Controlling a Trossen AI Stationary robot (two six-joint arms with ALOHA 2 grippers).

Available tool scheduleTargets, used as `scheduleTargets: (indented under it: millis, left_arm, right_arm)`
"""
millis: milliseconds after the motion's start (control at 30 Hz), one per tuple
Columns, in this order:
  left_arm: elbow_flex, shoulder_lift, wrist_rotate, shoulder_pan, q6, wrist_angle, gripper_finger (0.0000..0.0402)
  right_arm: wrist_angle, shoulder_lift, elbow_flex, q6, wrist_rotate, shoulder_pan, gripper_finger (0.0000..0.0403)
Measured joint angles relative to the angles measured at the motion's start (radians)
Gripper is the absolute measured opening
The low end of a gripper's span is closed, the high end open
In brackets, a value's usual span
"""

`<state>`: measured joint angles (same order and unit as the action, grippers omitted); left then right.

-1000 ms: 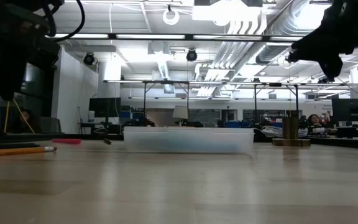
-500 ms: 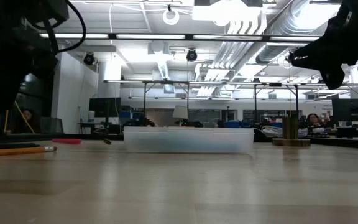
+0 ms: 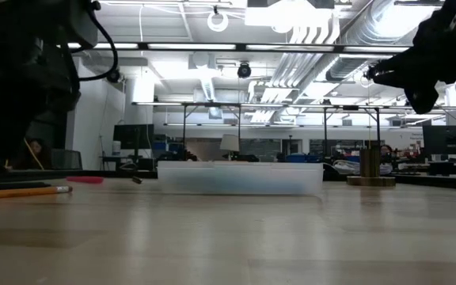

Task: Pick & place school supplies into a supply box
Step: Put the bottom black pen into the orange supply box

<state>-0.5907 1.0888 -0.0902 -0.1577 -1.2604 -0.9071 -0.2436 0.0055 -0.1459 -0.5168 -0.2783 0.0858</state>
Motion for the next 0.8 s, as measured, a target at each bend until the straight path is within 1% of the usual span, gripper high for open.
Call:
scheduleTargets:
  millis: [133, 433, 567, 800]
  left_arm:
    - [0.0, 0.01, 0.009, 0.0, 0.001, 0.022, 0.017]
    - [0.0, 0.013, 0.054, 0.0, 0.001, 0.026, 0.017]
    - [0.001, 0.042, 0.056, 0.0, -0.001, 0.025, 0.017]
    - [0.001, 0.139, 0.041, 0.0, -0.001, 0.055, 0.017]
  right_arm:
    - [-0.001, 0.0, 0.0, 0.026, -0.008, 0.0, 0.0094]
    - [-0.01, 0.0, -0.001, 0.028, -0.01, 0.0, 0.0094]
    - [-0.01, 0.0, -0.001, 0.028, -0.01, 0.0, 0.0094]
    - [-0.013, 0.001, -0.001, 0.021, -0.003, 0.0, 0.0094]
